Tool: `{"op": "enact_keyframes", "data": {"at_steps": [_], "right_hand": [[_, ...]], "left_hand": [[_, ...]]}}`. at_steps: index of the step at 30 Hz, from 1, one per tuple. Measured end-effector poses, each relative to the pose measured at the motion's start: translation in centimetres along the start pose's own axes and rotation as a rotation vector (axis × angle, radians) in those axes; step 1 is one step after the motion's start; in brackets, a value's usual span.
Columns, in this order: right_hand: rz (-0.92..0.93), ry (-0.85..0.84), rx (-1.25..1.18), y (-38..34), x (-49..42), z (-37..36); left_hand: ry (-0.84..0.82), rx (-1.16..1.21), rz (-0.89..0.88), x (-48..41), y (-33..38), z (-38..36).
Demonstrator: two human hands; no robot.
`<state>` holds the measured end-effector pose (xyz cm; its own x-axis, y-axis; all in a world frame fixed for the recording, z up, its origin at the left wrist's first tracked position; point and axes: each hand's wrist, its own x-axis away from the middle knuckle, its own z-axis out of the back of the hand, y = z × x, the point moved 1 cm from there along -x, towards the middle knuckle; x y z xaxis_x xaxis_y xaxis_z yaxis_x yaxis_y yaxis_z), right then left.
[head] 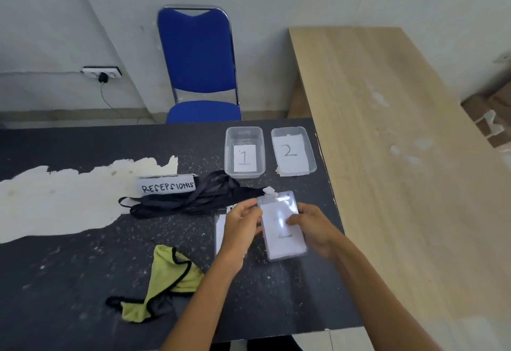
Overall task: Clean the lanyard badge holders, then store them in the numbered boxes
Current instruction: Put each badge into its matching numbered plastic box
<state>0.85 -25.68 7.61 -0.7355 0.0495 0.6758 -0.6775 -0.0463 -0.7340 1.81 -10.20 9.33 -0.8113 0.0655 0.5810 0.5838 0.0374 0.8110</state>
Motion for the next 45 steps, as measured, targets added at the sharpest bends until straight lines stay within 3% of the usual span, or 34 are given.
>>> {"op": "enact_keyframes", "data": {"at_steps": [10,14,16,20,27,34,38,42,45], "right_hand": [[0.032,-0.055,-0.121,-3.3,1.0,-0.5],[0.050,-0.045,-0.116,-4.4,1.9,-0.6],[0.082,-0.047,-0.116,-5.3,2.6,-0.7],[0.182,-0.055,-0.175,-8.1,3.7,-1.0],[0.286,0.078,-0.210,-10.1,2.7,-2.6],[0.335,0.203,-0.190,-9.9,2.3,-3.4],[0.355,0.157,-0.235,-10.5,3.0,-2.8],[0.166,0.276,-0.373,-9.4,2.9,-1.8],[-0.077,0.162,-0.363,-7.2,3.2,-2.0]], "left_hand": [[-0.053,-0.006,-0.045,-1.7,4.2,1.8],[-0.035,-0.244,-0.272,-2.6,6.1,2.3],[-0.112,-0.290,-0.355,-2.8,7.3,2.4],[-0.345,-0.126,-0.310,-3.1,8.5,2.0],[-0.483,0.195,-0.191,-1.9,9.2,1.4],[-0.375,0.127,-0.043,-2.0,9.1,1.5],[-0.351,0.109,-0.020,-2.1,9.8,1.4],[-0.354,0.136,-0.020,-2.2,11.2,1.4],[-0.340,0.146,-0.029,-2.4,11.8,1.2]]}}
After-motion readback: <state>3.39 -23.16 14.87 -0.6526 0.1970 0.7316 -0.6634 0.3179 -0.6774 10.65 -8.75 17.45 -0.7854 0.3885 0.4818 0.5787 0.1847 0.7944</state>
